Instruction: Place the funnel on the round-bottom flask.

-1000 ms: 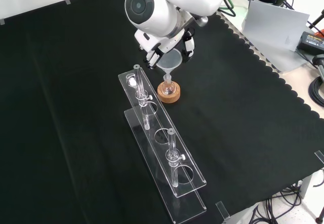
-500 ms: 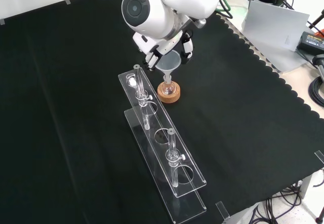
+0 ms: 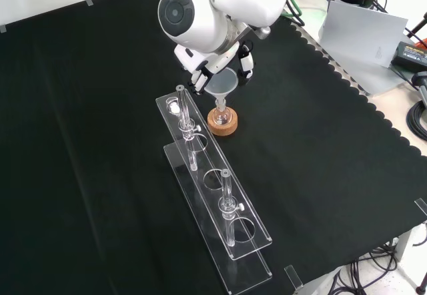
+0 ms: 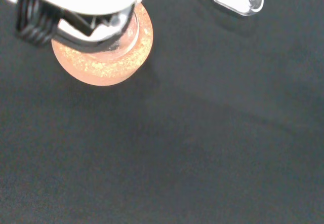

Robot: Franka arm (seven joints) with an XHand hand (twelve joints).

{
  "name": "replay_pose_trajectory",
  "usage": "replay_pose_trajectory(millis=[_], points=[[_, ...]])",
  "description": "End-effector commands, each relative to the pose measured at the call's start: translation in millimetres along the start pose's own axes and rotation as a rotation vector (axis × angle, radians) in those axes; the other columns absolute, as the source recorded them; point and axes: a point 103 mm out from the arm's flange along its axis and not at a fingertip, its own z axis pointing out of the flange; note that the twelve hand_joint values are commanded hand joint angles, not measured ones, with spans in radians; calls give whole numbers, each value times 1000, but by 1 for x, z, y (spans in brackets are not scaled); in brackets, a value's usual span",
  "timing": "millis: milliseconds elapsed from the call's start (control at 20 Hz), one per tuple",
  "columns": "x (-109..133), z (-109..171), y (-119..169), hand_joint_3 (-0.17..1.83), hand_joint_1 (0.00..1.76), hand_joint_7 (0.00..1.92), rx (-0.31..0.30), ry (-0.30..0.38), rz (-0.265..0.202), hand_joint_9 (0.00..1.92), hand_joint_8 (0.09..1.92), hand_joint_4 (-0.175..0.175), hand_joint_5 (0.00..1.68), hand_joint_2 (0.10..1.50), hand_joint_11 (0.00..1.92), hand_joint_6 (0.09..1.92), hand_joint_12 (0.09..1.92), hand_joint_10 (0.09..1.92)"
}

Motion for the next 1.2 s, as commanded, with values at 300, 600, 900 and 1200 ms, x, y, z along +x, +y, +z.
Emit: replay_pose_trajectory(millis=[300,600,900,1200], points=[[0,2,1,817,1057,608,18,20,-2,977,713,-1,610,594,574,854,1248,421],[4,3,1,815,1028,372,63,13,-12,769,747,-45,388,556,518,452,1273,530],[6,1,-1,787,979,265,80,4,-23,669,725,-52,357,537,470,236,1292,573],[5,0,-8,757,956,215,65,2,-12,622,708,-56,336,531,439,143,1301,580]])
